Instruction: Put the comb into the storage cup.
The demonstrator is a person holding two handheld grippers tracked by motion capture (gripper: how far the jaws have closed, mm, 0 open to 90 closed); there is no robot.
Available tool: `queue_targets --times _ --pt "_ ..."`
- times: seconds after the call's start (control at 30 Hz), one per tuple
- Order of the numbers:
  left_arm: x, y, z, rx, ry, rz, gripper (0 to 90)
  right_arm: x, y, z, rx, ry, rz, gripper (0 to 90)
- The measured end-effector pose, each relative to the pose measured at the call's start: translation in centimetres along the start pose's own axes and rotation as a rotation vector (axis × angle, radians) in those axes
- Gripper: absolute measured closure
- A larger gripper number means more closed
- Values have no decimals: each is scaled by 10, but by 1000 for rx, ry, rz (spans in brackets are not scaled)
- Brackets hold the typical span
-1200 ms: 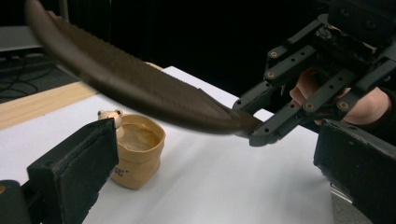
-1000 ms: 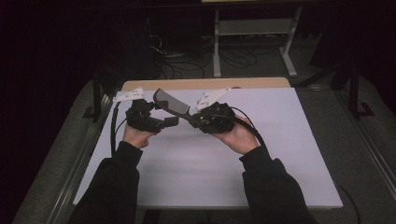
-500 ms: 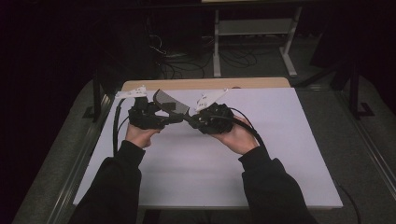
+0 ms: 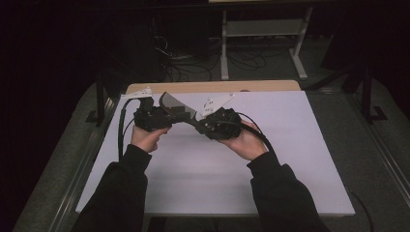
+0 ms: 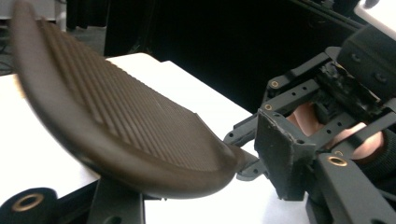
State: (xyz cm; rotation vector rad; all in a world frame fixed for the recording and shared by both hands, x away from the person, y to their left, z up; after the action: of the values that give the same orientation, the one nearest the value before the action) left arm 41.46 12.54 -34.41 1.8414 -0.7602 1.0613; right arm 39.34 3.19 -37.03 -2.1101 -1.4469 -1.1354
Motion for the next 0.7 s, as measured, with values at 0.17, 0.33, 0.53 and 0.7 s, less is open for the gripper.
queue_targets --times 0.17,0.33,0.53,0.7 --pt "0 -1 0 13 2 5 650 -1 0 1 -6 -6 -6 711" --pt "1 1 2 19 12 19 732 -3 1 3 -20 -16 -12 711" --pt "7 12 5 -26 40 24 820 -4 3 4 -42 -17 -18 711" --pt "15 25 9 -12 60 117 843 -3 5 1 -40 4 -3 706"
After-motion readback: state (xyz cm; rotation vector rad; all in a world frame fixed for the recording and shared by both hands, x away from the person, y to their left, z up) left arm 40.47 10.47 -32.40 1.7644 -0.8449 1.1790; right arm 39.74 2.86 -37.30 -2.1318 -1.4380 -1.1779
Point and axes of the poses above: each handheld gripper's, and its own axes: z roughly forward along the jaws, x roughly out of its top, y roughly to its right, the point moved 10 cm from there along z, roughly forward along the jaws, and after that the axes turned 1 degree about y, right-handed, at the moved point
